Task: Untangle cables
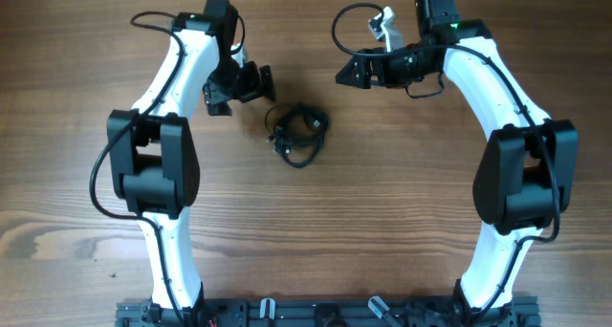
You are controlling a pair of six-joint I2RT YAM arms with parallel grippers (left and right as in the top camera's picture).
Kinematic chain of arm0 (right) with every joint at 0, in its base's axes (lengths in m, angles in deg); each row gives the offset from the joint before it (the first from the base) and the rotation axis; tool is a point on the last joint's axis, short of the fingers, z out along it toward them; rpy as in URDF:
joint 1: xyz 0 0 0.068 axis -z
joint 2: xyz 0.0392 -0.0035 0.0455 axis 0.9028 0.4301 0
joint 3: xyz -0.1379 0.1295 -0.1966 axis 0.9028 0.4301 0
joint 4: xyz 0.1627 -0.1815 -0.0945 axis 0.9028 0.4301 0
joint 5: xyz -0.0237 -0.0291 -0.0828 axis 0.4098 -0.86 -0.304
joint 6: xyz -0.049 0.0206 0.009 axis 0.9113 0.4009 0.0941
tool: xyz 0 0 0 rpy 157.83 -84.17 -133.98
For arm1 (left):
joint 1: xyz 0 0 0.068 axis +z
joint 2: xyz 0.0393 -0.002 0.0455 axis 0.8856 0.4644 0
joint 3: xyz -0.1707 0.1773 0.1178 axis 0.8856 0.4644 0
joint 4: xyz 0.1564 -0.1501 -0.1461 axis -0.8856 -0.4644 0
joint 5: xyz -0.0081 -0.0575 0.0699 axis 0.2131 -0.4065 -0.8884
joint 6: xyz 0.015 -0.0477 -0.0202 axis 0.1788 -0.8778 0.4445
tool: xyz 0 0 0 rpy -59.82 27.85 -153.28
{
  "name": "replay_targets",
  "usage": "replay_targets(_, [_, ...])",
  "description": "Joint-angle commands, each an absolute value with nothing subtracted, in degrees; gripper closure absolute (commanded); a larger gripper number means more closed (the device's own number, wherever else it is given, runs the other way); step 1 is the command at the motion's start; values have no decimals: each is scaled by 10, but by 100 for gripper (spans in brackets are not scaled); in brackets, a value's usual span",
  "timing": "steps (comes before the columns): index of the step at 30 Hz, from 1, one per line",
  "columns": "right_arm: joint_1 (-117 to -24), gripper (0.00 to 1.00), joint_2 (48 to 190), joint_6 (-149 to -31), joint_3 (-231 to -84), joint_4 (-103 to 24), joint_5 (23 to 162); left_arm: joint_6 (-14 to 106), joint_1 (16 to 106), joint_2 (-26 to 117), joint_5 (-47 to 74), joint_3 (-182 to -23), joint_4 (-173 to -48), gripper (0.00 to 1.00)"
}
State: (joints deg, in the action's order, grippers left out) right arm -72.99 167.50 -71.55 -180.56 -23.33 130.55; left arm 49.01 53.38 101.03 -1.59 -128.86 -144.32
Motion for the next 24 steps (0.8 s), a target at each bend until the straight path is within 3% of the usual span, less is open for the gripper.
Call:
replay_targets(1, [-731,0,1678,-715,-1805,-222,1255,481,522,1017,-70,-1286,-1437,0])
replay_targets(10, [-731,0,1678,-714,-1805,-193,1196,484,487,1063,-89,-1286,-1416,0])
replay_targets(11, [-731,0,1678,-714,-1805,-191,1189,484,487,1064,-97,-1286,-1418,8])
replay_targets(13, [-731,0,1678,-714,-1805,-185,1181,488,487,1066,-108,-1286,-1419,96])
replay_targets(24, [-731,1,1678,-714,-1805,-184,1166,487,486,1071,-109,-1216,-1378,96])
